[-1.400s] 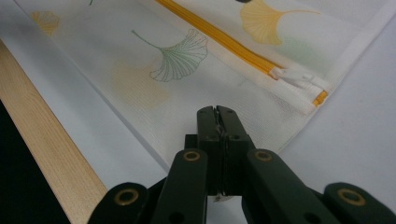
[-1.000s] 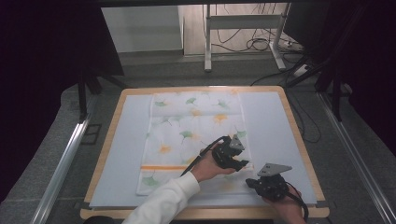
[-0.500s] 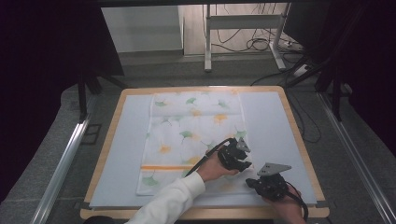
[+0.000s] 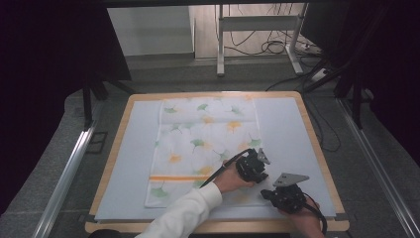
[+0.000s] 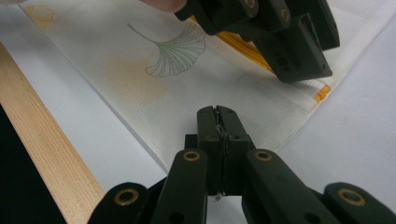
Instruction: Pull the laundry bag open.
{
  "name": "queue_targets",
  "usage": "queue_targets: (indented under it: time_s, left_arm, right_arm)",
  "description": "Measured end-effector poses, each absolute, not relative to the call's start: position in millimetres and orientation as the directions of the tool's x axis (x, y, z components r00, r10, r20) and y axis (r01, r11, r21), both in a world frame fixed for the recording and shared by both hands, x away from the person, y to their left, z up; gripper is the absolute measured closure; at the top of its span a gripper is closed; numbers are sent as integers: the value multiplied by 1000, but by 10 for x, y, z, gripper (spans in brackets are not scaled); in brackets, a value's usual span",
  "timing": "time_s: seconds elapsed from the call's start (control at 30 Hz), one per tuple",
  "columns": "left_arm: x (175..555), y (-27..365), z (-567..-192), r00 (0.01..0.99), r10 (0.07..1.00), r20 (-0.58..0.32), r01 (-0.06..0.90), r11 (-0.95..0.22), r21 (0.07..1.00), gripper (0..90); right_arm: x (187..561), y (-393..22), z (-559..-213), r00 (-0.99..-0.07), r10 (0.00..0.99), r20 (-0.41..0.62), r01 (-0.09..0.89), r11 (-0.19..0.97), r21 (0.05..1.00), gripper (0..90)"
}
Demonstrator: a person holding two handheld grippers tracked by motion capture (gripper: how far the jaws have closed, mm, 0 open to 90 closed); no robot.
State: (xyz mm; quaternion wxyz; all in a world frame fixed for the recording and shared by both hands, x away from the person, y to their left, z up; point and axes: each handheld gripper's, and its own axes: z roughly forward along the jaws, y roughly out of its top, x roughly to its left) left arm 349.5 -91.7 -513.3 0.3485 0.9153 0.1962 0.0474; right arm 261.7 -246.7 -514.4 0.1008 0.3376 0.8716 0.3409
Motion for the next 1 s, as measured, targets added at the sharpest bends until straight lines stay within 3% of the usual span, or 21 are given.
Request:
queue_targets:
  time_s: [0.4, 1.0]
  left_arm:
    - [3471, -932, -5119, 917, 399, -22, 313, -684, 659, 893]
    - [3430, -1000, -5142, 907, 420, 24, 311, -709, 633, 900]
  right_arm:
    - [2625, -2468, -5153, -751, 658, 49, 520, 546, 657, 885]
    - [2633, -2446, -5160, -752, 658, 44, 519, 549, 655, 885]
